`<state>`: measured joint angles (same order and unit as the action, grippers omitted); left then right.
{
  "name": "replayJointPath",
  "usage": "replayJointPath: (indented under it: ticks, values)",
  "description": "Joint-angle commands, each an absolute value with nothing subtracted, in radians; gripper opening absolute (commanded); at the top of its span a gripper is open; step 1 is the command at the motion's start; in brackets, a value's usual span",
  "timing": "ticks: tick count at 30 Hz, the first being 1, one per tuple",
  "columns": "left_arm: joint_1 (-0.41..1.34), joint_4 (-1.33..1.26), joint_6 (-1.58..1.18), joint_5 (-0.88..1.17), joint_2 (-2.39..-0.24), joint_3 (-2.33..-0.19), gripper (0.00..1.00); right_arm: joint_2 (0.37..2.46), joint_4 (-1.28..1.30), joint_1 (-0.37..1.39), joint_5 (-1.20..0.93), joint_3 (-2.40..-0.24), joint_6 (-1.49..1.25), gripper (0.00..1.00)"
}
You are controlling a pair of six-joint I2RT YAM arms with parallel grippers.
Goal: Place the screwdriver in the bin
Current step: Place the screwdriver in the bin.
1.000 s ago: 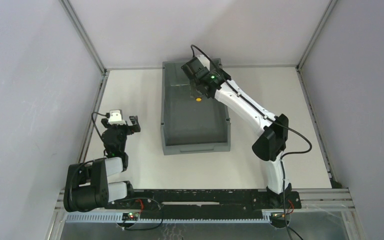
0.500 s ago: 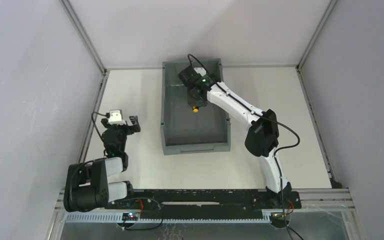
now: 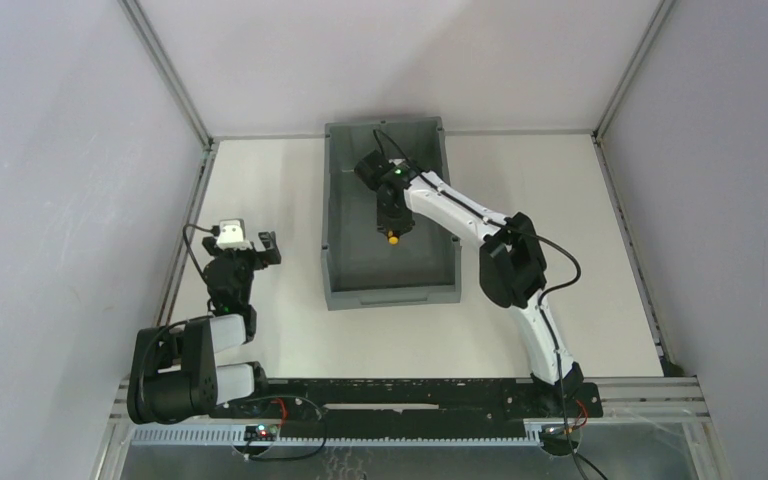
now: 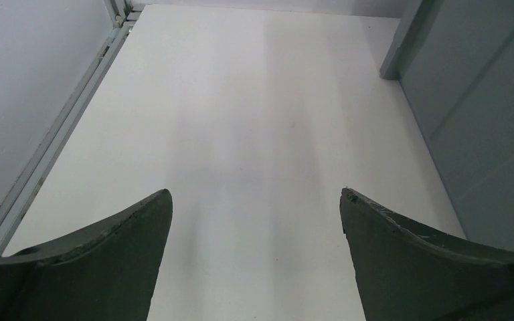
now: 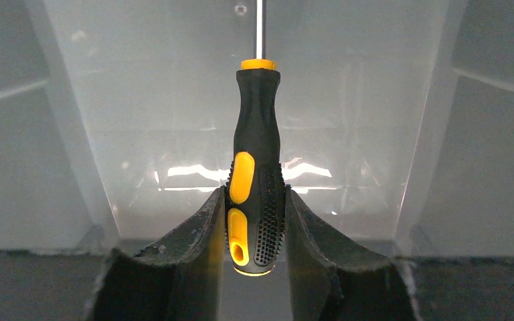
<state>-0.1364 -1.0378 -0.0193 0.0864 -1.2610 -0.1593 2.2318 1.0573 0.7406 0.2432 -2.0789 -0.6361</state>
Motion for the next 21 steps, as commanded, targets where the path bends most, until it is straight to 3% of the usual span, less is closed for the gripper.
replayJointPath:
  ticks: [1, 21]
  values:
    - [-0.143, -1.124, -0.02, 0.101, -1.256, -0.157, 1.0, 2.239, 1.032, 0.733, 0.241, -2.072, -0.659, 0.0]
    - [-0.143, -1.124, -0.02, 0.101, -1.256, -0.158, 1.0, 2.302, 1.015, 0.732, 0.214, -2.056, -0.64, 0.0]
